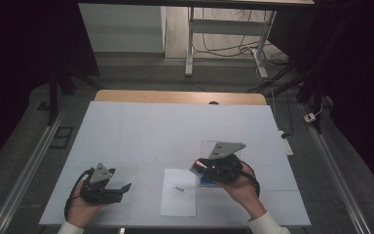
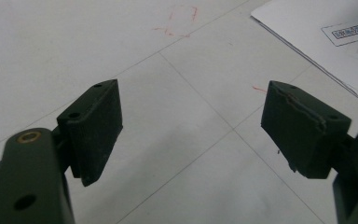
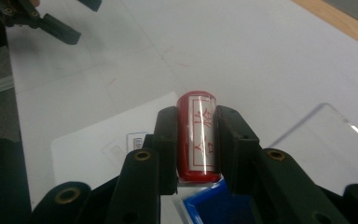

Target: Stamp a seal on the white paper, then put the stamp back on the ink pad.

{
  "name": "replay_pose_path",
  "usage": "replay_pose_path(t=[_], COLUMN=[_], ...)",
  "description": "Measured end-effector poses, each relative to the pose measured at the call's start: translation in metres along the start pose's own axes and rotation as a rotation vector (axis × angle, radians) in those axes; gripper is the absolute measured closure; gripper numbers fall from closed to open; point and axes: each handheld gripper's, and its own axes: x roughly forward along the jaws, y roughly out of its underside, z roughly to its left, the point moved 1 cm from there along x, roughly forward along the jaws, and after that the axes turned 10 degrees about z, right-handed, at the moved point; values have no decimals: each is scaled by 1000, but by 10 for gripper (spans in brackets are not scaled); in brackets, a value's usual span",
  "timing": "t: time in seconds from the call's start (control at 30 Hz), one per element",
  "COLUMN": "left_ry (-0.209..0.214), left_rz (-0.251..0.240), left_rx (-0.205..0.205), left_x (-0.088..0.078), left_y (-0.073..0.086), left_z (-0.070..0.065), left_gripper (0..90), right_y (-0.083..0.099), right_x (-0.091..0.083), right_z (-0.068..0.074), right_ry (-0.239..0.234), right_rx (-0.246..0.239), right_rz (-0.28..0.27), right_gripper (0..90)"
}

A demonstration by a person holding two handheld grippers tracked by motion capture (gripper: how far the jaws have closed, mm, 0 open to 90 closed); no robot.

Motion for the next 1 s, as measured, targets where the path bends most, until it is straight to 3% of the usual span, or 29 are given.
replay_pose_path(t=[0.4,1.0], left_ry=[-2,-1], left_rz=[2,2], left_rx=[2,3], left_x=[0,0], left_y=[0,1], left_z=[0,0], left_gripper=[207,207], right_y=[12,33], right_x=[-16,-18], right_z=[-20,-44], right_ry=[45,107], right_rx=[49,95], right_rz=[-6,94], right_gripper=[698,697])
